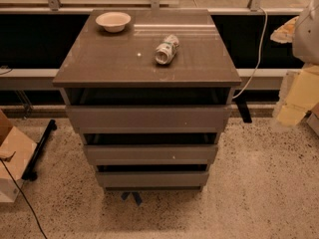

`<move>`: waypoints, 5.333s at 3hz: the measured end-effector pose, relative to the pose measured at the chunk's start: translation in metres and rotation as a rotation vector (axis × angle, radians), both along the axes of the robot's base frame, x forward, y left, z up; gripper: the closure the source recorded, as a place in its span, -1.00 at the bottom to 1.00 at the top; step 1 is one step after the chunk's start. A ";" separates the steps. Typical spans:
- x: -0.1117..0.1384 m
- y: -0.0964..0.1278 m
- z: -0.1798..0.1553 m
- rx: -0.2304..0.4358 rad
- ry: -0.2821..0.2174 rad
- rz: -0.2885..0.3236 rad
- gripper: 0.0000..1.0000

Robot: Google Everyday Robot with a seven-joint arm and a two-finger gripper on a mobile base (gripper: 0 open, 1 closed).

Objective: Open top drawer

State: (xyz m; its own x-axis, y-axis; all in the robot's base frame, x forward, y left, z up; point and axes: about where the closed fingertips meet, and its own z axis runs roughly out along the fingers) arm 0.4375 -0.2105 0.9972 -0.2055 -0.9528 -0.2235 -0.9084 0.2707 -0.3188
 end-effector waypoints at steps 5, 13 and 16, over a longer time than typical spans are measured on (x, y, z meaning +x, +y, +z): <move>0.024 0.008 -0.035 0.074 -0.032 -0.032 -1.00; 0.120 0.101 -0.206 0.256 -0.128 -0.101 -1.00; 0.170 0.079 -0.284 0.379 -0.047 -0.198 -1.00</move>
Offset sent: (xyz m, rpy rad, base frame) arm 0.0115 -0.0011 -0.0228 0.0337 -0.0117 0.0036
